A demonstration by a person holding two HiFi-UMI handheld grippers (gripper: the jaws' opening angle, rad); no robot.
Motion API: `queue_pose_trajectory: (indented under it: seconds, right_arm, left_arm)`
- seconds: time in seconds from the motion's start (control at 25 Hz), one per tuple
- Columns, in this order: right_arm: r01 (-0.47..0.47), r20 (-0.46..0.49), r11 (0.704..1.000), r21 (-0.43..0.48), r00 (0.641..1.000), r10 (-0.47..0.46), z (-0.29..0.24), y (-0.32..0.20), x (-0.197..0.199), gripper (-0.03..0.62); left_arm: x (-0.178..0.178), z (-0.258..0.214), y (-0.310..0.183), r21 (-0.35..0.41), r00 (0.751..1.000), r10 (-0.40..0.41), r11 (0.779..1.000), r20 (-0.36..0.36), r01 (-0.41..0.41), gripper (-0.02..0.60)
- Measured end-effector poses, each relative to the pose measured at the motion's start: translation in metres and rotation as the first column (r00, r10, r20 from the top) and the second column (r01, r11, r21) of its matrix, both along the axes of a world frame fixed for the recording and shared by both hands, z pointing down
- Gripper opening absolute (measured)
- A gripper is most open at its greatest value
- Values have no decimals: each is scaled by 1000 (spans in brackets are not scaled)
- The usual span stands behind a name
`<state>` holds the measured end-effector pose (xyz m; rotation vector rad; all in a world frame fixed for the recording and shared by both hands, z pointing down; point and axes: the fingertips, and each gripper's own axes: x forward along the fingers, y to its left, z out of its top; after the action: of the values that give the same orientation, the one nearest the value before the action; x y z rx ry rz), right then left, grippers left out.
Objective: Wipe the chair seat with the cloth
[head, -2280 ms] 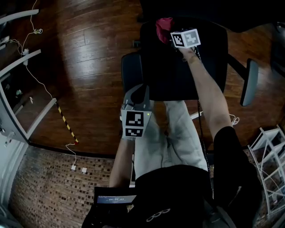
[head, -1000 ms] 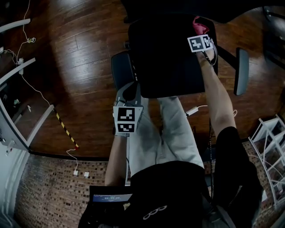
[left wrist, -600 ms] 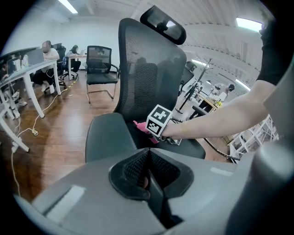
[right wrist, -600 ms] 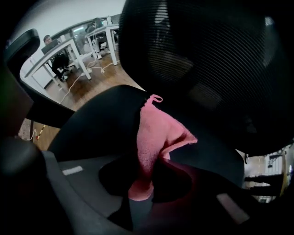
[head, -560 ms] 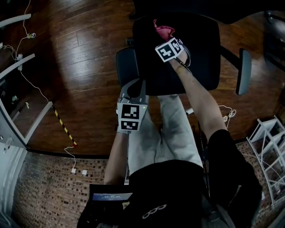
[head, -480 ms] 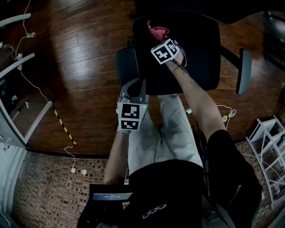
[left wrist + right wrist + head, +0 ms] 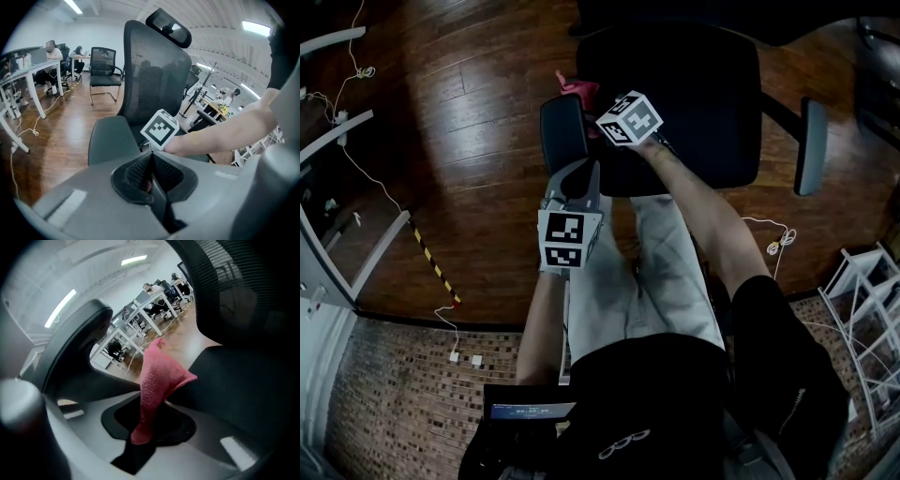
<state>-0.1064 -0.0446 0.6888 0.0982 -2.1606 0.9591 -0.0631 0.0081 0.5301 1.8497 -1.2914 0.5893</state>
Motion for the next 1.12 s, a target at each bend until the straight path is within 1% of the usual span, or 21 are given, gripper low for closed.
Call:
queue_pose_trajectory:
  seconds: [0.08,0.2,0.32,0.44,0.56,0.68,0.8,0.92,1.0,1.04,1.12]
  right_arm:
    - [-11,-48,999,36,999,12,10,-4,15,69]
    - [-51,-95,997,59,994,56,20,-18,44,69]
    - [-76,-176,992,98,980,93,32,-36,85,69]
    - [-142,-278,981,131,945,173,46,-57,143,69]
    - [-209,-346,966,151,905,249,54,-72,202,69]
    - [-237,-409,954,184,864,293,54,-84,261,69]
    - [-256,-485,936,240,804,344,49,-95,323,69]
    - [-271,-558,911,310,724,405,40,-106,380,69]
    - [-285,-604,891,354,657,451,33,-110,411,69]
    - [-289,-630,881,376,617,471,29,-111,425,69]
    - [-268,-688,864,427,524,503,19,-111,450,69]
  left_arm:
    - [1,0,2,-17,1000,-2,1000,-4,2,-6]
    - [-1,1,2,-17,1000,-9,1000,3,9,-6]
    - [-3,2,2,-26,1000,-14,1000,10,14,-6]
    - [-4,4,1,-35,1000,-21,999,10,22,-6]
    - [-5,5,1,-43,1000,-22,999,15,23,-6]
    - [-5,6,1,-45,1000,-23,999,19,24,-6]
    - [-4,6,1,-45,1000,-23,999,21,24,-6]
    - [-4,7,1,-46,1000,-23,999,20,24,-6]
    - [-5,8,0,-50,1000,-21,998,13,22,-6]
    - [-5,8,1,-53,1000,-21,998,10,21,-6]
    - [-5,8,0,-56,1000,-19,998,7,19,-6]
